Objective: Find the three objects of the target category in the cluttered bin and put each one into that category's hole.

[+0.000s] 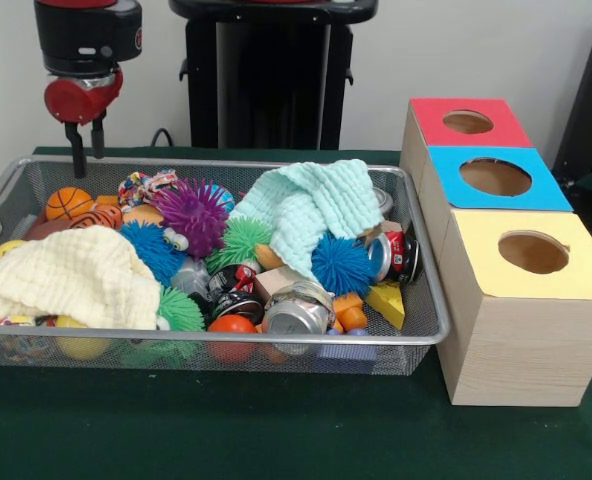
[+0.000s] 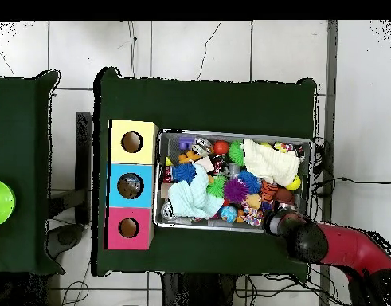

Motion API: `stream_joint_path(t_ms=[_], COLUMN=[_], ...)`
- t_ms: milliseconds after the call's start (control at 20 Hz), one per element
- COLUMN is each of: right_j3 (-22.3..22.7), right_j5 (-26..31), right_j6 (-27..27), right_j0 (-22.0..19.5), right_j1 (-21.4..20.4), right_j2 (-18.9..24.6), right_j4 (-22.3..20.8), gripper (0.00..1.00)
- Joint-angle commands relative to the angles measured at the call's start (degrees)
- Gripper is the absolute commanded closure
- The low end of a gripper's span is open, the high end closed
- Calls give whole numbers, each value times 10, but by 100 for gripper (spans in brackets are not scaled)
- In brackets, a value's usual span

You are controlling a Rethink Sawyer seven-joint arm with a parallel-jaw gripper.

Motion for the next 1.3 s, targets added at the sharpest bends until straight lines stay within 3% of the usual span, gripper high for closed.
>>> stream_joint_path(t_ms=[50, 300, 450, 700, 1100, 1300], right_j3=[-15, -23, -14, 0, -16, -23], right_j5=[-16, -12, -12, -30, -41, -56], right_j6=[-80, -90, -61, 33, 101, 105], right_j0=[-5, -10, 11, 86, 185, 223], right_j1=[13, 20, 16, 11, 22, 35], right_j2=[6, 12, 10, -23, -98, -132], right_j4=[-13, -13, 4, 40, 87, 112], gripper=[0, 0, 0, 0, 0, 0])
